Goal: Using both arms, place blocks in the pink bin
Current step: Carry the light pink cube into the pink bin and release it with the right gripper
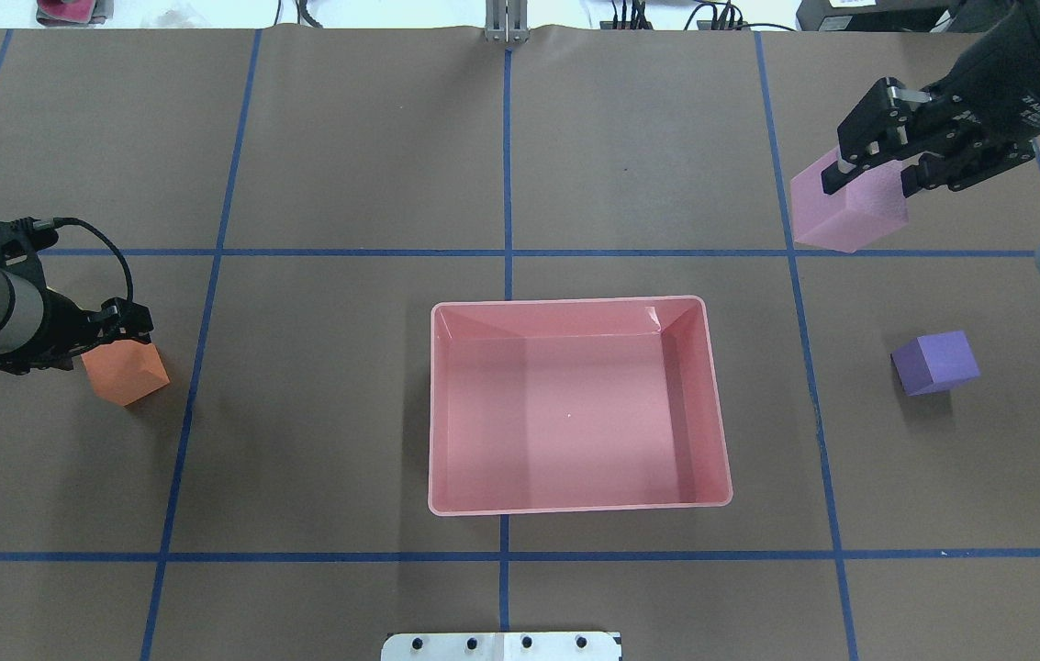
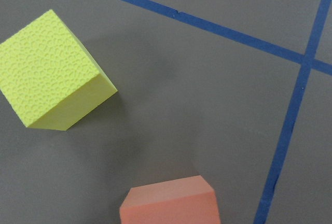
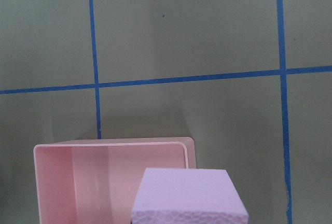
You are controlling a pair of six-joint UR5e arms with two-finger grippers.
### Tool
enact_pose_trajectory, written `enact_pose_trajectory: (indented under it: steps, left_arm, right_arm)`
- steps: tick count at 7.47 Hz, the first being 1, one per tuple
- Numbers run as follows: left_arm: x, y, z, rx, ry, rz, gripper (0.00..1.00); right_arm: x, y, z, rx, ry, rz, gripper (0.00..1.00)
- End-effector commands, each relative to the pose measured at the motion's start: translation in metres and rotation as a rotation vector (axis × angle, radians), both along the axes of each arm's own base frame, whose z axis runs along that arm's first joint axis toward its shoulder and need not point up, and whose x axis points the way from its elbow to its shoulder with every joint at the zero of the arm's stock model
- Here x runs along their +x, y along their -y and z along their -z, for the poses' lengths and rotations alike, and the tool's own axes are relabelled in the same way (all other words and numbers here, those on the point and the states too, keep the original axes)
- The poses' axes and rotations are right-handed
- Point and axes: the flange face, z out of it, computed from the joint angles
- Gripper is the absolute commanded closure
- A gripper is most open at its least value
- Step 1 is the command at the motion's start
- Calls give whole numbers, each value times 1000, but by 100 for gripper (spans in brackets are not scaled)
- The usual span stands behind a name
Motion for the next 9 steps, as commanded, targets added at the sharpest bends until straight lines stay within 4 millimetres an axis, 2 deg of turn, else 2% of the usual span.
enact_pose_trajectory:
  steps: [1, 4, 6, 7, 8, 9]
  left_arm:
    - [7, -3, -6, -9, 9, -13, 0]
    - [12, -3, -10, -14, 15, -18, 0]
    - [15, -3, -10, -15, 14, -22, 0]
    - [16, -2, -10, -15, 14, -22, 14]
    - [18, -2, -10, -16, 14, -23, 41]
    - [18, -1, -10, -19, 14, -23, 66]
  right_arm:
    - [-28, -9, 21, -12, 2, 5, 100]
    - [-90, -41, 39, -2, -38, 18, 100]
    - [-120, -57, 36, 7, -55, 62, 100]
    - [-131, -63, 34, 10, -64, 79, 100]
    - [-147, -71, 32, 24, -84, 91, 100]
    - [-153, -73, 30, 25, -91, 96, 100]
